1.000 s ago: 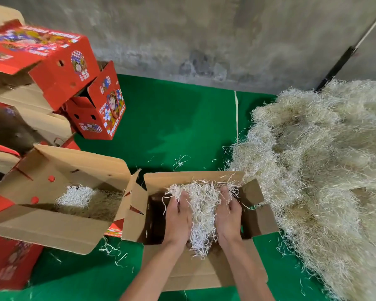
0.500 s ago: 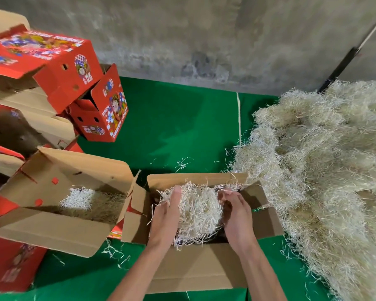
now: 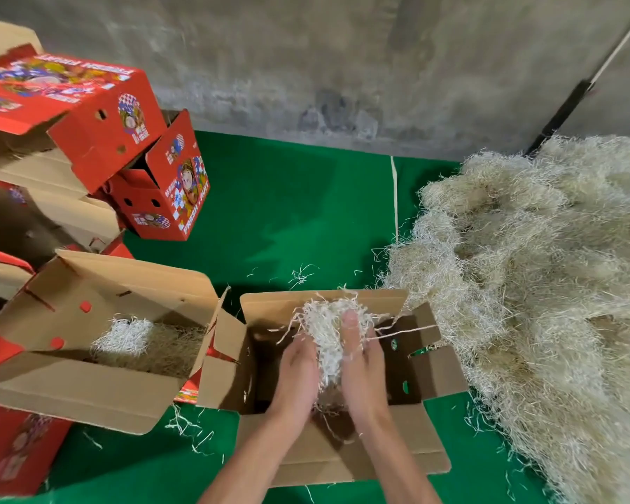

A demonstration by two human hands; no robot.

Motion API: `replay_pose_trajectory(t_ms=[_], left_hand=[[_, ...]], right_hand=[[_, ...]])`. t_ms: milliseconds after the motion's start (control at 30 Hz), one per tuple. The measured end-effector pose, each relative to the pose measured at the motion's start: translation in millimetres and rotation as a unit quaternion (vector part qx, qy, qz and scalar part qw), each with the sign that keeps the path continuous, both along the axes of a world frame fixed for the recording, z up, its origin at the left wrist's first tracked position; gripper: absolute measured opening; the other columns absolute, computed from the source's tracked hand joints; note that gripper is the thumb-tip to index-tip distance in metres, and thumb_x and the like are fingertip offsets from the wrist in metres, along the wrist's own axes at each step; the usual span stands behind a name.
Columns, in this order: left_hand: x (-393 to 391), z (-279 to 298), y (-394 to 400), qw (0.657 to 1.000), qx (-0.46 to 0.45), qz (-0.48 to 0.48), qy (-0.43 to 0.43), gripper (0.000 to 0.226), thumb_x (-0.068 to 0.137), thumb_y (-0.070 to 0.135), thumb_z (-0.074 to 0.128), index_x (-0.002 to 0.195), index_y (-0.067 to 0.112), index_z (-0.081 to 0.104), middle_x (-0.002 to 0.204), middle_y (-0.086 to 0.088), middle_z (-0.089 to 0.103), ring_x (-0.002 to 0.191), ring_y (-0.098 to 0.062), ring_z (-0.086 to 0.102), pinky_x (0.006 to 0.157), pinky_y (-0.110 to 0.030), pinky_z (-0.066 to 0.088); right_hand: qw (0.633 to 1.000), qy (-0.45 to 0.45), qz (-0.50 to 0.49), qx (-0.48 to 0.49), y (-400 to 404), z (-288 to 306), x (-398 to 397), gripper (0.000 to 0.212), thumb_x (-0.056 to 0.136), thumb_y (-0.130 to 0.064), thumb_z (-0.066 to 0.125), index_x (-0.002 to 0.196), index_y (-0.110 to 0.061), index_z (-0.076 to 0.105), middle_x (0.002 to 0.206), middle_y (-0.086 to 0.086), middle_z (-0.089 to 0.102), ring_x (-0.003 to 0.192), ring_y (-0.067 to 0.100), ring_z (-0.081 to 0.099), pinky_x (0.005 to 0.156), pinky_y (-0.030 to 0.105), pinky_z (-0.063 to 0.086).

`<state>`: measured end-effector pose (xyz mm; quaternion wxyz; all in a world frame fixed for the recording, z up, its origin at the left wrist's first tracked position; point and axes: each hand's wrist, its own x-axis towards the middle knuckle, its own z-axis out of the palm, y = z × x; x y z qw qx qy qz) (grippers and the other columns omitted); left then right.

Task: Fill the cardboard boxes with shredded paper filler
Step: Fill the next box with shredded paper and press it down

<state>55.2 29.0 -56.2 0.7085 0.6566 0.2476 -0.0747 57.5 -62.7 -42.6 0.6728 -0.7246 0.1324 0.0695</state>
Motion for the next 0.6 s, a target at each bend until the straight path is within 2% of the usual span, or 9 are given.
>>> replay_pose_trajectory(t_ms=[67,133,200,233,300,400,467,533,600], left_hand=[[-7,2,-13,0.991,0.119,0.004,-0.063,0.031,0.098,0.051,0.038,0.123,0.045,0.055,0.132,0.016,0.05,0.117,0.0,0.051,0.102,-0.031,0.042],[-8,7,-15,0.975,0.189,0.044,-0.11,0.026,0.093,0.059,0.039,0.113,0.048,0.052,0.114,0.029,0.055,0.11,0.008,0.051,0.096,-0.027,0.044],[-3,15,-14,0.99,0.102,0.055,-0.081,0.02,0.098,0.056,0.041,0.111,0.05,0.056,0.104,0.033,0.061,0.108,0.012,0.055,0.097,-0.026,0.044],[1,16,-14,0.997,0.034,0.043,-0.054,0.025,0.101,0.055,0.042,0.116,0.047,0.06,0.109,0.031,0.064,0.114,0.007,0.056,0.104,-0.03,0.044],[5,16,-14,0.999,-0.017,0.034,-0.039,0.041,0.099,0.056,0.048,0.122,0.029,0.067,0.118,0.012,0.071,0.118,-0.009,0.062,0.109,-0.04,0.044],[7,12,-13,0.996,0.011,0.074,-0.056,0.038,0.095,0.058,0.055,0.099,0.024,0.072,0.088,0.014,0.076,0.086,0.002,0.068,0.085,-0.029,0.054],[8,10,-11,0.993,0.036,0.1,-0.049,0.04,0.095,0.06,0.053,0.084,0.023,0.064,0.063,0.014,0.065,0.059,0.001,0.057,0.063,-0.024,0.047],[10,10,-8,0.992,0.022,0.122,-0.027,0.039,0.096,0.056,0.053,0.084,0.019,0.06,0.054,0.01,0.052,0.053,-0.005,0.047,0.06,-0.03,0.041],[13,6,-2,0.991,0.022,0.129,-0.013,0.037,0.097,0.053,0.053,0.087,0.018,0.06,0.05,0.012,0.048,0.048,-0.003,0.044,0.059,-0.03,0.039]], right_hand=[[0.996,-0.065,-0.053,-0.01,10,-5,-4,0.051,0.096,-0.073,0.038,0.139,-0.047,0.043,0.131,-0.041,0.052,0.125,-0.016,0.046,0.109,0.021,0.036],[0.992,-0.087,-0.082,-0.031,12,-7,-5,0.032,0.102,-0.064,0.032,0.128,-0.056,0.047,0.117,-0.045,0.058,0.117,-0.022,0.049,0.1,0.012,0.037],[0.993,-0.074,-0.083,-0.032,12,-2,-4,0.036,0.099,-0.072,0.026,0.11,-0.063,0.058,0.104,-0.04,0.065,0.105,-0.022,0.055,0.091,0.012,0.042],[0.994,-0.066,-0.079,-0.034,12,1,-5,0.039,0.097,-0.076,0.024,0.1,-0.064,0.061,0.096,-0.036,0.068,0.095,-0.019,0.06,0.082,0.011,0.044],[0.993,-0.076,-0.076,-0.051,13,3,-3,0.04,0.097,-0.076,0.023,0.093,-0.065,0.062,0.087,-0.033,0.069,0.085,-0.015,0.063,0.069,0.006,0.044],[0.99,-0.095,-0.089,-0.047,8,-3,2,0.039,0.094,-0.072,0.034,0.095,-0.045,0.063,0.084,-0.036,0.067,0.079,-0.019,0.06,0.067,0.001,0.043],[0.993,-0.073,-0.089,-0.041,3,-9,9,0.049,0.09,-0.073,0.042,0.085,-0.027,0.058,0.058,-0.019,0.059,0.052,-0.005,0.051,0.054,0.008,0.043],[0.995,-0.053,-0.074,-0.04,-2,-8,15,0.059,0.087,-0.074,0.046,0.073,-0.018,0.048,0.047,-0.012,0.037,0.044,0.005,0.032,0.046,0.021,0.038],[0.995,-0.052,-0.076,-0.036,-8,-5,19,0.058,0.084,-0.078,0.049,0.077,-0.02,0.046,0.046,-0.005,0.036,0.046,0.006,0.026,0.047,0.023,0.033]])
